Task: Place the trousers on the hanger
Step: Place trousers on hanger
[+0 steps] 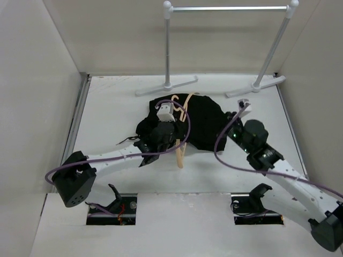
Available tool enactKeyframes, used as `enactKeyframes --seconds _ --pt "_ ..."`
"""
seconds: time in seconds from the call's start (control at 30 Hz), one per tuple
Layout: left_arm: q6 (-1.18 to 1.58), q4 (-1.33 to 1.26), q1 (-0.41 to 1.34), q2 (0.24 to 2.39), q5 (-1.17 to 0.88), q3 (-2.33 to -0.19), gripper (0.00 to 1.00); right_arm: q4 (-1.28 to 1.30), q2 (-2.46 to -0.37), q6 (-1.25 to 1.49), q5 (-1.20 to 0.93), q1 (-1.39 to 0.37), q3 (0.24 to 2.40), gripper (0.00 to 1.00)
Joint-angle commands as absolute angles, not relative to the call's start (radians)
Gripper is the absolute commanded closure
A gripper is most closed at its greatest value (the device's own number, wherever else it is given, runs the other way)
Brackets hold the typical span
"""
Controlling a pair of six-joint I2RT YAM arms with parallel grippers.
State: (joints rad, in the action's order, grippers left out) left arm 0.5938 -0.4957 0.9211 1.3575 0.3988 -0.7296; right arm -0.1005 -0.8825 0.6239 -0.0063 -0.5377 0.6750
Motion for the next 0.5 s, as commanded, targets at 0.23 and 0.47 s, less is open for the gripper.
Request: enactKeyframes --seconds 0.23,0.47 --pt "0.549 -0.361 0.972 1.284 0.408 -0.968 0.96 -0.33 -0.716 0.661 -0.051 -0.846 0.506 0.36" --pt "0.549 -0.301 1.028 1.273 0.451 -1.028 0.96 -0.347 -0.847 0.623 -0.008 -0.9 0.586 0.29"
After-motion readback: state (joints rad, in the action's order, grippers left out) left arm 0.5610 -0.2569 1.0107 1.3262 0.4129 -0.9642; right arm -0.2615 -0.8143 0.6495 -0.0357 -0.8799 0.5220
